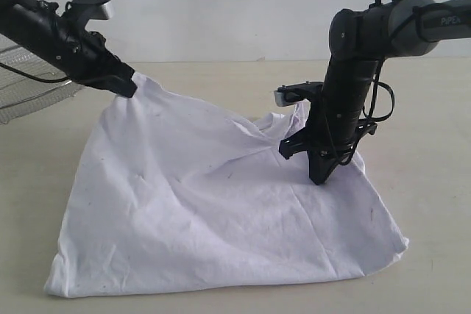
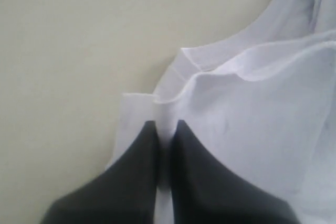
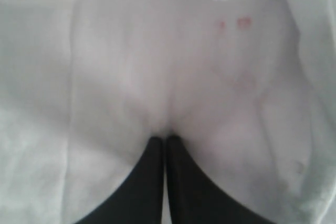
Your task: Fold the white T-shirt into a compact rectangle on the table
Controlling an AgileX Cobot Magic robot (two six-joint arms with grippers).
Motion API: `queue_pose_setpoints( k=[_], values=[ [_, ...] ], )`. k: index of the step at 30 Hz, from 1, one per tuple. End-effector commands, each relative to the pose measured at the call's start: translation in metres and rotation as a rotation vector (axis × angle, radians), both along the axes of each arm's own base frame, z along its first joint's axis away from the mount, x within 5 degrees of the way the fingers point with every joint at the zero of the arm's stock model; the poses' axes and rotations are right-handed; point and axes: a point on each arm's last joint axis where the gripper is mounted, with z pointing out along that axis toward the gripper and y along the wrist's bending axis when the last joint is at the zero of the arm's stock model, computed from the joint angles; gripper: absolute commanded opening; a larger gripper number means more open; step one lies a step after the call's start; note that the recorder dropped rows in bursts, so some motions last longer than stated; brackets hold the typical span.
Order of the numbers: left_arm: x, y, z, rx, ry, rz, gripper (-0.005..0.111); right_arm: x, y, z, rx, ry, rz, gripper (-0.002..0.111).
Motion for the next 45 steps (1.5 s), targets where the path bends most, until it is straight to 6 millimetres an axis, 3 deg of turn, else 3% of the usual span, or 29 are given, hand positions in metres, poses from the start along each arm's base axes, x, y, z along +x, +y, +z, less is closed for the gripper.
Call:
queue_pose_setpoints(
  k=[1,7,13,17,20,22,28,31,34,35,38,42,45],
  values=[
    [-0.002,0.008,-0.003,0.048,-0.002,0.133,0.005,0.000,-0.010,-0.013,-0.067,0.002,0.029,0.000],
    [0.004,0.009,-0.027,0.079,-0.052,0.147,0.005,0.000,-0.010,-0.013,-0.066,0.000,0.031,0.000],
    [0.006,-0.003,-0.039,0.048,-0.059,0.085,0.006,-0.001,-0.010,-0.013,-0.067,0.009,0.032,0.000],
    [0.006,0.000,-0.043,0.073,-0.058,0.079,0.028,-0.002,-0.010,-0.013,-0.068,0.020,0.033,0.000],
    [0.008,0.013,-0.042,0.088,-0.053,0.117,0.051,-0.002,-0.011,-0.013,-0.079,0.021,0.040,0.000],
    [0.009,0.021,-0.035,0.082,-0.065,0.148,0.058,-0.002,-0.012,-0.013,-0.085,0.020,0.044,0.000],
    [-0.002,0.032,0.008,0.042,-0.080,0.164,0.049,-0.002,-0.016,-0.013,-0.126,0.020,0.040,0.000],
    [-0.017,0.021,0.015,0.003,0.031,0.084,0.030,0.000,-0.024,-0.013,-0.201,0.009,0.014,0.000],
    [-0.027,0.004,0.008,0.002,0.097,0.002,0.007,0.001,-0.038,-0.013,-0.225,0.011,-0.006,0.000],
    [-0.031,-0.003,0.004,0.004,0.110,-0.013,0.005,0.001,-0.042,-0.013,-0.226,0.020,-0.015,0.000],
    [-0.042,-0.025,-0.005,-0.009,0.163,-0.067,0.005,0.002,-0.051,-0.006,-0.209,0.014,-0.030,0.000],
    [-0.063,-0.054,-0.025,-0.001,0.223,-0.115,0.005,0.007,-0.045,0.029,-0.130,-0.136,-0.043,0.000],
    [-0.074,-0.070,-0.052,0.039,0.216,-0.114,0.005,0.011,-0.038,0.051,-0.035,-0.247,-0.040,0.000]
  ],
)
